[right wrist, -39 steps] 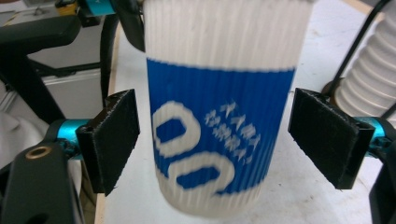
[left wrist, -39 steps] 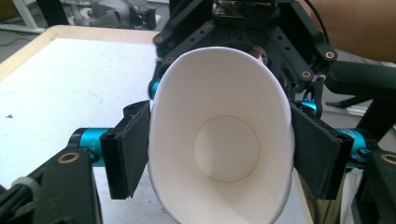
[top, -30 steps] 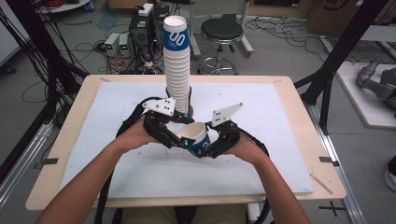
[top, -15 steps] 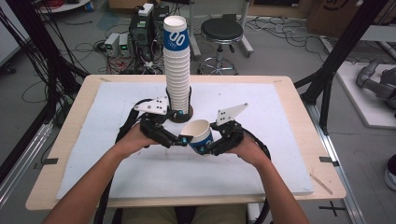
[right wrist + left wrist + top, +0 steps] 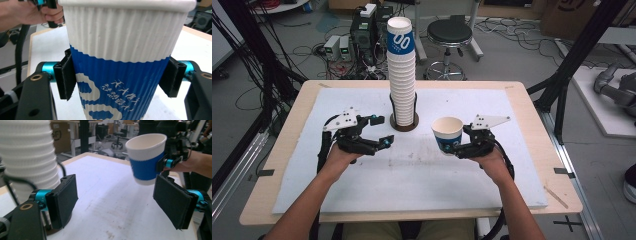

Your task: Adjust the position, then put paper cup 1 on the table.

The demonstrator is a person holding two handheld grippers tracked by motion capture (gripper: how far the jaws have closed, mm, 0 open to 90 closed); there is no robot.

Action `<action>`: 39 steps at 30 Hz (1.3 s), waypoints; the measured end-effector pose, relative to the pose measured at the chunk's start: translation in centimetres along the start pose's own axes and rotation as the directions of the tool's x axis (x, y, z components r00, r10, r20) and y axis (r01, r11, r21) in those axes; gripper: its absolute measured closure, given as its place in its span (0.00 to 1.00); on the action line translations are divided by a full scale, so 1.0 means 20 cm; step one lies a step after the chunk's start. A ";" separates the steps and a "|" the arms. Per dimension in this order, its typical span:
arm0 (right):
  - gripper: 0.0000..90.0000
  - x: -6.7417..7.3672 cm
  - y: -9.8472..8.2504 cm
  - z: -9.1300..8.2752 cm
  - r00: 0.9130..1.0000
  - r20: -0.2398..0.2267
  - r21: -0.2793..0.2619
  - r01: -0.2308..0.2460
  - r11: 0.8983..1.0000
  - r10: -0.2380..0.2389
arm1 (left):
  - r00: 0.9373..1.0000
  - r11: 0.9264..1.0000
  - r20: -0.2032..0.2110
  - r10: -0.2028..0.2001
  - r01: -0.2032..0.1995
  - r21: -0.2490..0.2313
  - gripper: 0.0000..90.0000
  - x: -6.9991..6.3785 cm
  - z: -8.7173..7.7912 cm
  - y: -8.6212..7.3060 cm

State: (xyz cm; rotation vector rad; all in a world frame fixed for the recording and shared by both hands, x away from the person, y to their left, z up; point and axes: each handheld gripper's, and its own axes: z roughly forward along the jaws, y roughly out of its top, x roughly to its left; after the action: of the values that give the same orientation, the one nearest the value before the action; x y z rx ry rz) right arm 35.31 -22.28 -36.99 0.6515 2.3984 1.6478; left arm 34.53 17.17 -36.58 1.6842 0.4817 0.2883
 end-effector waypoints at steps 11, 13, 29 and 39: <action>0.31 0.02 -0.03 -0.01 0.989 0.144 0.013 0.040 0.999 -0.041 | 0.992 1.000 -0.125 -0.015 0.014 -0.010 0.22 0.06 -0.15 -0.07; 0.31 0.01 -0.04 0.00 0.988 0.148 0.018 0.035 0.999 -0.037 | 0.989 1.000 -0.145 -0.012 0.011 -0.013 0.22 0.06 -0.18 -0.08; 0.31 -0.02 -0.06 -0.07 0.972 0.236 -0.055 -0.007 0.998 0.019 | 0.983 1.000 -0.184 -0.023 0.021 -0.014 0.22 0.08 -0.24 -0.14; 0.31 -0.08 -0.15 -0.11 0.943 0.323 -0.065 -0.055 0.996 0.073 | 0.983 1.000 -0.185 -0.015 0.017 0.007 0.23 0.11 -0.24 -0.20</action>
State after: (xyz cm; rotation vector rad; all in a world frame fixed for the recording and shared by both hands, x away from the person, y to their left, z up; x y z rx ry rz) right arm 35.25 -25.71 -39.02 0.9214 2.1109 1.4865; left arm 33.61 22.85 -39.82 1.6684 0.6347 0.4344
